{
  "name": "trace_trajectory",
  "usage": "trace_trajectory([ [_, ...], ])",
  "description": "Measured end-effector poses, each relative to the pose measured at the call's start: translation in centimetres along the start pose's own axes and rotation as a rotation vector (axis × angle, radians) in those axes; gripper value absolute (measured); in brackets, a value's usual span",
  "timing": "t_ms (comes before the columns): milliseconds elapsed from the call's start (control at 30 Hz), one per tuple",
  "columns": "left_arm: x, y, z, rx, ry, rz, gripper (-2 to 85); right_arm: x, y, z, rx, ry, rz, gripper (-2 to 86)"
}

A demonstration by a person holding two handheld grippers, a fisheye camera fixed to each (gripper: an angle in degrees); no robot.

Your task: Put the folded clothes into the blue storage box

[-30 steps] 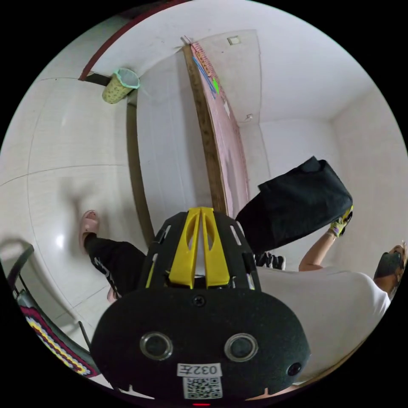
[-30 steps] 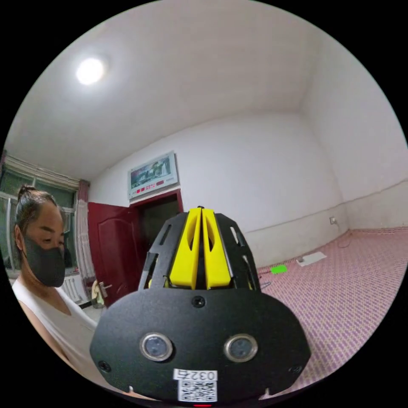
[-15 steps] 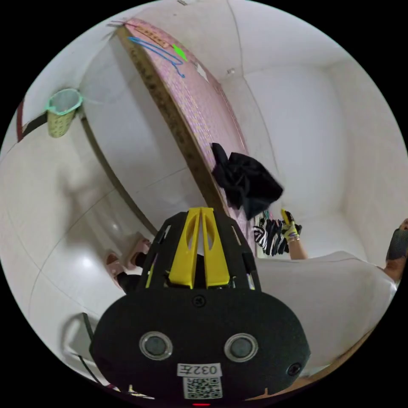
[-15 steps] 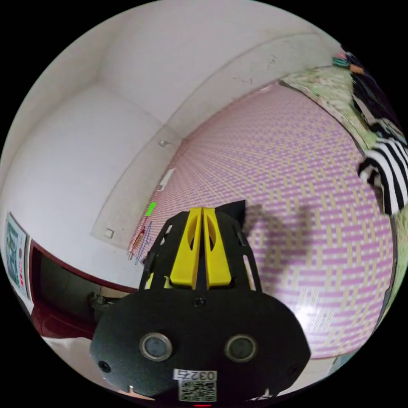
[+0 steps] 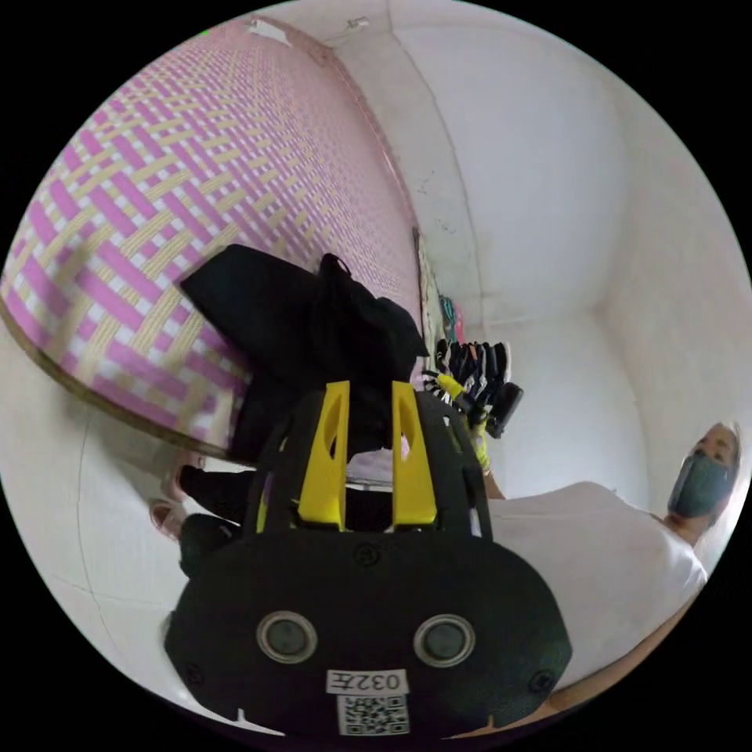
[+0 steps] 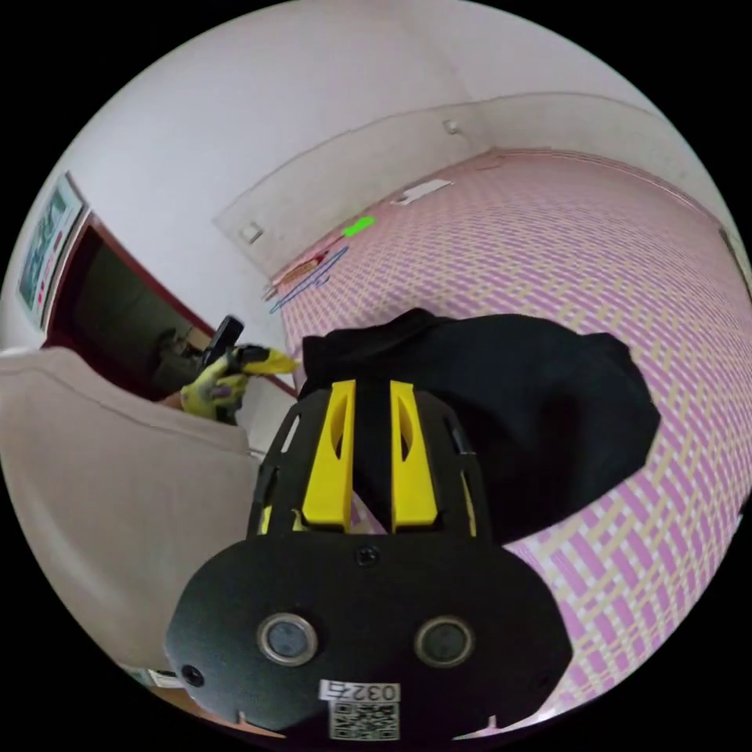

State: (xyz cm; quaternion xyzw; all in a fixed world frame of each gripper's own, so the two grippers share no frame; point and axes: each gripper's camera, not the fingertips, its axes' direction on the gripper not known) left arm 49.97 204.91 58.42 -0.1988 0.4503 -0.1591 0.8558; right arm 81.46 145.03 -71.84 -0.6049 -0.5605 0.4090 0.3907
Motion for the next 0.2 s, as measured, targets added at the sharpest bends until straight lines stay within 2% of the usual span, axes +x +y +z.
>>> trace_trajectory([
  [100,-2.8,-2.2,2.0,-0.017,-0.018,-0.04,4.7,-1.9,2.7,2.2,-0.077,0.005,-0.083,9.2],
  [200,-4.5,-3.0,3.0,-0.02,-0.084,-0.013,4.9,-4.0,5.6,3.2,-0.146,0.125,-0.163,9.8],
])
